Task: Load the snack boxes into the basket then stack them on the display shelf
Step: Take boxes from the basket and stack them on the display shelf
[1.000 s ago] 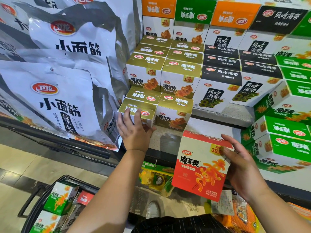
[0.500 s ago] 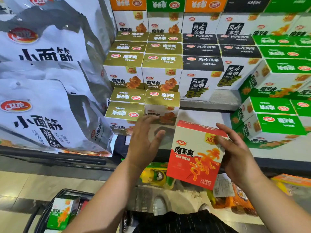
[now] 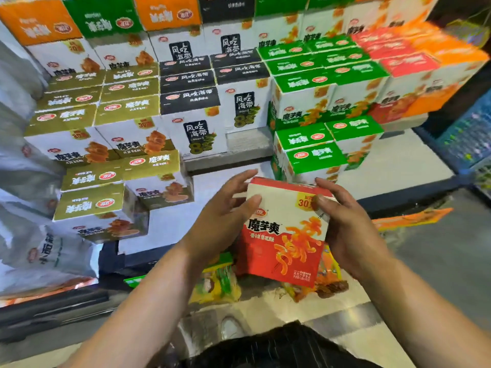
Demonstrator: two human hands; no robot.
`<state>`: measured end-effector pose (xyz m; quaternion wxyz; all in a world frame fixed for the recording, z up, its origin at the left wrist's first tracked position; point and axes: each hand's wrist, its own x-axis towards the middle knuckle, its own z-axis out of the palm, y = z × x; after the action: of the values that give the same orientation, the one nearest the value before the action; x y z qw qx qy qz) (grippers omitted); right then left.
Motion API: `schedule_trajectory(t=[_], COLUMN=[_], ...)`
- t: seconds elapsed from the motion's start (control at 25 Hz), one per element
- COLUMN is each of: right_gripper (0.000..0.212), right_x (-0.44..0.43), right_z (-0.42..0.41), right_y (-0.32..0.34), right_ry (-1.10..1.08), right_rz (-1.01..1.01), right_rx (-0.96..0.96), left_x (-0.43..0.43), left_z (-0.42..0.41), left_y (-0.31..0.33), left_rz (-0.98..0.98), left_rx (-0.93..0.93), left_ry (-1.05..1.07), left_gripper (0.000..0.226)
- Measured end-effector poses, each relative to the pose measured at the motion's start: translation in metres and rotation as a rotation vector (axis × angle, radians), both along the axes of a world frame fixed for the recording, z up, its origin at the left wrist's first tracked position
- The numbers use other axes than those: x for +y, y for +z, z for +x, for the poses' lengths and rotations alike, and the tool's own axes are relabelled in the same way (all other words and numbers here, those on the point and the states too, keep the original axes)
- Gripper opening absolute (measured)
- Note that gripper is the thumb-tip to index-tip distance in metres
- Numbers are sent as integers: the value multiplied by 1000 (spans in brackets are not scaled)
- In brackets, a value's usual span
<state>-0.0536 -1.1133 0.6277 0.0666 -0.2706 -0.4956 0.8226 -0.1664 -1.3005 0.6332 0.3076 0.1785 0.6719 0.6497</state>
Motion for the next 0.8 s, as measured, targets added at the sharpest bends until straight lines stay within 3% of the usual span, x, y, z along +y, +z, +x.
schedule_trajectory(t=[0.4, 0.64, 0.72, 0.8], right_gripper=[62, 70, 67, 50], right_x=[179, 259, 278, 293], right_z=[102, 113, 107, 96], right_y=[28, 44, 44, 41], right_ry=[-59, -35, -13, 17], right_rz=[73, 260, 308, 331], right_rx=[55, 55, 65, 84], left_x=[183, 255, 272, 289], left_z=[106, 120, 116, 111], left_y=[32, 44, 46, 47], left_rz=[-9, -31, -36, -27], left_rx=[173, 247, 257, 268], left_ry=[-4, 55, 61, 68], left_gripper=[28, 27, 28, 31])
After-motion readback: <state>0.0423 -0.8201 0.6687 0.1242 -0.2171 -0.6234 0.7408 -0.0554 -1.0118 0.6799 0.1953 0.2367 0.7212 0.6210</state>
